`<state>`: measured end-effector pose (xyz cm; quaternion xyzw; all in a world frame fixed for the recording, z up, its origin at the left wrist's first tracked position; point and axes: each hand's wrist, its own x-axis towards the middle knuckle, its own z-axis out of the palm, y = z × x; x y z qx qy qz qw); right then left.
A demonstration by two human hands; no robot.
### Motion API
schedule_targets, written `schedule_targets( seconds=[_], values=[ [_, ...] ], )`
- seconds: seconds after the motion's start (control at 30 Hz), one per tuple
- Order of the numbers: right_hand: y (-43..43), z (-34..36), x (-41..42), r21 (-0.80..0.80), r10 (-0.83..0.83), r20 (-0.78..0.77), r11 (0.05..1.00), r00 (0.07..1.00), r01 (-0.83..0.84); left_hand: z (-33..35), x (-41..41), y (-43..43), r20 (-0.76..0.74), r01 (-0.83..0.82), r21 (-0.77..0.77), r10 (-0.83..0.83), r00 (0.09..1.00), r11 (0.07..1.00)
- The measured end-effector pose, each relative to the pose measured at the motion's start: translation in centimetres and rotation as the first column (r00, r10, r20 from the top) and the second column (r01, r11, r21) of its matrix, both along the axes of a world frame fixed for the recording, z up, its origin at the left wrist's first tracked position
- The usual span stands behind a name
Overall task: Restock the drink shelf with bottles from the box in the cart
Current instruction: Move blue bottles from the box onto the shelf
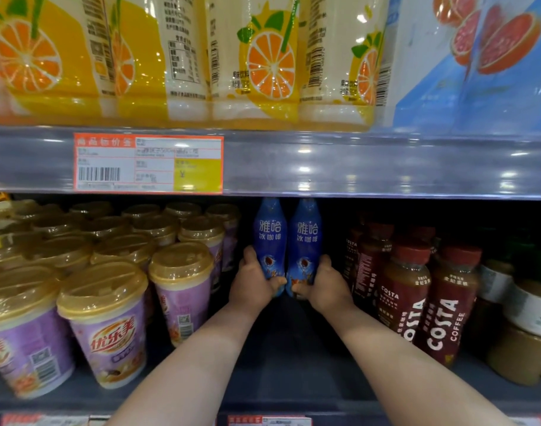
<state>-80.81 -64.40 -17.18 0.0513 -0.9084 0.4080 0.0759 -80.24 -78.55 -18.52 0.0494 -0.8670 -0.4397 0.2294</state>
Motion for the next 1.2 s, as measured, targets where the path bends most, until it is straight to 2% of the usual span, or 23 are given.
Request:
schedule_targets(
  seconds=[0.23,0.37,0.57,0.67,0.77,0.83,0.9,1.07,1.2],
  values=[
    [-0.2,0.3,0.2,0.052,-0.006,0.007,0.999,1.0,0.006,0.0,0.1,0.1,0.025,-0.023,-0.031,0.024,0.999,0.999],
    [-0.2,0.6,0.8,0.105,0.004,0.039,0.994,0.999,-0.008,0.7,0.5,0.2,0.1,-0.03,-0.024,0.032,0.994,0.999],
    [0.4,0.2,3.2,0.19,0.096,0.064,0.976,0.993,-0.107,1.2,2.9,0.1,0.224,-0.044,-0.183,0.085,0.971,0.982],
    [0.8,0.5,4.6,0.395,0.126,0.041,0.909,0.991,-0.132,1.2,5.1,1.0,0.251,-0.018,-0.379,0.121,0.96,0.925],
    [1.1,0.8,6.0,0.636,0.21,-0.038,0.759,0.977,-0.139,1.4,7.5,2.0,0.239,0.014,-0.627,0.176,0.955,0.779],
    [1.3,0.8,6.8,0.709,0.296,-0.116,0.693,0.948,-0.129,1.7,9.3,2.4,0.183,0.016,-0.75,0.184,0.966,0.661],
    [1.4,0.7,7.6,0.735,0.361,-0.178,0.667,0.915,-0.121,1.6,11.2,2.6,0.108,-0.023,-0.802,0.183,0.977,0.597],
    [1.1,0.9,11.0,0.743,0.423,-0.239,0.659,0.874,-0.115,1.5,15.6,2.2,0.061,-0.057,-0.803,0.177,0.982,0.593],
    [0.1,1.1,14.1,0.76,0.478,-0.287,0.641,0.83,-0.106,1.7,18.9,1.1,0.062,-0.064,-0.778,0.178,0.982,0.625]
  ],
)
